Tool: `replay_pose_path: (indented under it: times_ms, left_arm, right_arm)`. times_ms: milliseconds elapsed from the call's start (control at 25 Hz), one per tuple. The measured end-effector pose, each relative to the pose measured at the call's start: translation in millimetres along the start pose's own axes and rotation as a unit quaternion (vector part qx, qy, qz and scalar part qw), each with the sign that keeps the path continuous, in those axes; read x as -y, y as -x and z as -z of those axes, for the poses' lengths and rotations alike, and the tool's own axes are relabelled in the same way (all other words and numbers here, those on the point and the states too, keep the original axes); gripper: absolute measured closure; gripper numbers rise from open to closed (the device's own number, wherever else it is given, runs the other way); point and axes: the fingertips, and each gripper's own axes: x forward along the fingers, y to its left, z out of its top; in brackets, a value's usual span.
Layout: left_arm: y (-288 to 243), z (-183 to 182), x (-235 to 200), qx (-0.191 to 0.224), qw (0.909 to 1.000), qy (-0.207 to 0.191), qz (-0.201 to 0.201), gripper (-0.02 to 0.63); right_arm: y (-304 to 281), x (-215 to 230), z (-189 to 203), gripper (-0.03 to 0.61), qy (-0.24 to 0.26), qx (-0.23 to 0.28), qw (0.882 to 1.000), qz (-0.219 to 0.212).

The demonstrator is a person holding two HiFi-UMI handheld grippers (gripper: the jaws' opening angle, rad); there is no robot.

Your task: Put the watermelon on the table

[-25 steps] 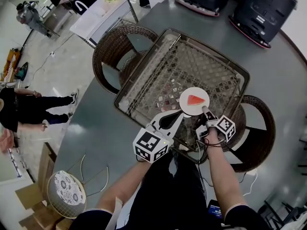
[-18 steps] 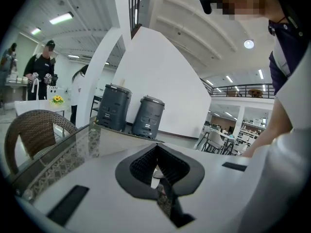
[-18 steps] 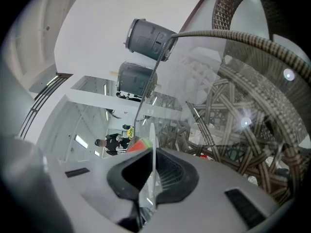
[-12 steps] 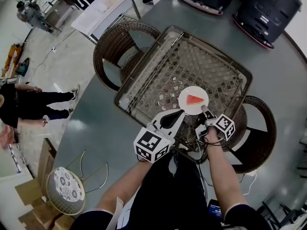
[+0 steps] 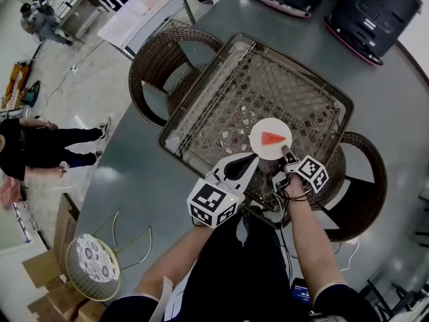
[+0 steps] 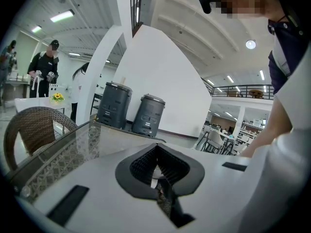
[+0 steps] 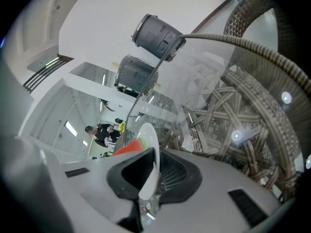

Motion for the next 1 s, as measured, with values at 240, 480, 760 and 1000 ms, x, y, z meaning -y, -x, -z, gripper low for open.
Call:
replay_pose_path:
  times_ms: [240, 480, 760, 1000]
  left_arm:
    - [-0.5, 2.7, -2.6, -0.004, 1.0, 0.002, 0.002, 0.611]
    - [-1.3, 3.2, -2.8, -0.007, 0.9999, 0.001, 0.01, 0.611]
    - [-1.3, 2.2, -4.5, -0.009, 0.9999, -0.001, 0.014, 0.611]
    - [-0.6, 2.1, -5.7, -0.008, 0.9999, -0.001, 0.014, 0.611]
  right_arm:
    - [-3.7, -0.5, -4.4, 0.554, 0.069, -0.002, 0.997, 0.045]
    - [-4.8, -0.6, -4.3, 0.531, 0.152, -0.014, 0.983, 0.099]
    - [-6.8, -1.7, -6.9, 0.517, 0.229, -0.024, 0.964, 0.135]
    - [-8.5, -4.1, -3.6, 0.505, 0.297, -0.035, 0.943, 0.148]
